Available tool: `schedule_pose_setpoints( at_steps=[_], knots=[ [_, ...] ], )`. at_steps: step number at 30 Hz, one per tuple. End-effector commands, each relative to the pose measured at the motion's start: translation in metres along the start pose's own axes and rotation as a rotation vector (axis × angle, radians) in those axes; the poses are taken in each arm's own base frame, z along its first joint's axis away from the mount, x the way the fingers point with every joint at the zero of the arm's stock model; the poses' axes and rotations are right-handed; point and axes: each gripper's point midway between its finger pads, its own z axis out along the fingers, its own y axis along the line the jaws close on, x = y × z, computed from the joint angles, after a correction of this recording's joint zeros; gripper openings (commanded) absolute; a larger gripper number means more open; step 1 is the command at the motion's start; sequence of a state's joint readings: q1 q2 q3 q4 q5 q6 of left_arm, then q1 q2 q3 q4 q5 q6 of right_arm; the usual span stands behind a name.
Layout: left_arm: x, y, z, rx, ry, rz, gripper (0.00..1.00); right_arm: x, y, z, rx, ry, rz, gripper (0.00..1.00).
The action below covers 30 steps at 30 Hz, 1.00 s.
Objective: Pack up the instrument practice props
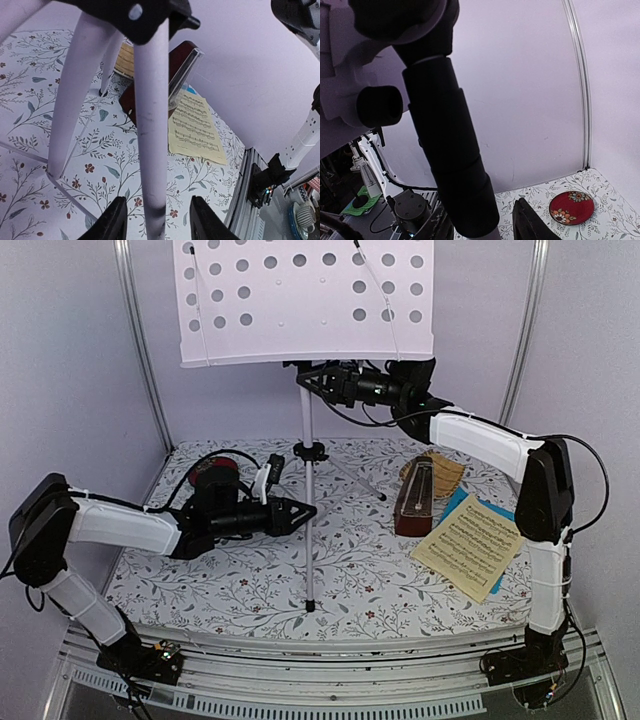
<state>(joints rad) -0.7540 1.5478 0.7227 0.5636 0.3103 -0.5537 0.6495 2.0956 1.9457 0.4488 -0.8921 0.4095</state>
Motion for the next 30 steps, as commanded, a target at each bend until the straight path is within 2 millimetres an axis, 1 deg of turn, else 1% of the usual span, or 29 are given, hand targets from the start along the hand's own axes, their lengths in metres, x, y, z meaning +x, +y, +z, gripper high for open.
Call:
schedule_pose_setpoints(
  at_steps=[1,4,5,7,10,11,12,15,18,21,26,30],
  knots=[
    [-0.012,0.000,0.006,0.012,-0.026,0.015,0.43,-0.011,0.013,0.008,-0.069,-0.028,-0.044,0.38],
    [-0.011,0.004,0.009,-0.001,-0.023,0.024,0.36,-0.015,0.018,0.008,-0.085,-0.040,-0.059,0.32],
    [-0.010,0.006,0.010,-0.008,-0.021,0.027,0.33,-0.018,0.020,0.008,-0.094,-0.044,-0.067,0.27],
    [-0.008,0.009,0.013,-0.016,-0.016,0.030,0.25,-0.022,0.026,0.008,-0.110,-0.053,-0.075,0.21],
    [-0.008,0.014,0.016,-0.034,-0.022,0.030,0.07,-0.025,0.034,0.008,-0.133,-0.056,-0.085,0.11],
    [-0.009,0.014,0.015,-0.037,-0.030,0.033,0.02,-0.027,0.037,0.008,-0.140,-0.056,-0.091,0.07],
    [-0.012,0.014,0.014,-0.039,-0.040,0.037,0.00,-0.027,0.039,0.008,-0.144,-0.055,-0.094,0.04],
    [-0.019,0.013,0.010,-0.051,-0.067,0.063,0.00,-0.026,0.047,0.007,-0.152,-0.051,-0.102,0.02],
    [-0.033,0.006,0.001,-0.054,-0.110,0.111,0.00,-0.025,0.054,0.006,-0.152,-0.048,-0.120,0.01],
    [-0.051,-0.008,-0.010,-0.040,-0.163,0.167,0.00,-0.024,0.060,0.004,-0.149,-0.046,-0.129,0.01],
    [-0.084,-0.039,-0.031,0.005,-0.260,0.248,0.00,-0.024,0.070,0.002,-0.148,-0.045,-0.143,0.01],
    [-0.105,-0.056,-0.044,0.027,-0.320,0.280,0.00,-0.022,0.074,0.001,-0.137,-0.042,-0.148,0.01]
  ],
)
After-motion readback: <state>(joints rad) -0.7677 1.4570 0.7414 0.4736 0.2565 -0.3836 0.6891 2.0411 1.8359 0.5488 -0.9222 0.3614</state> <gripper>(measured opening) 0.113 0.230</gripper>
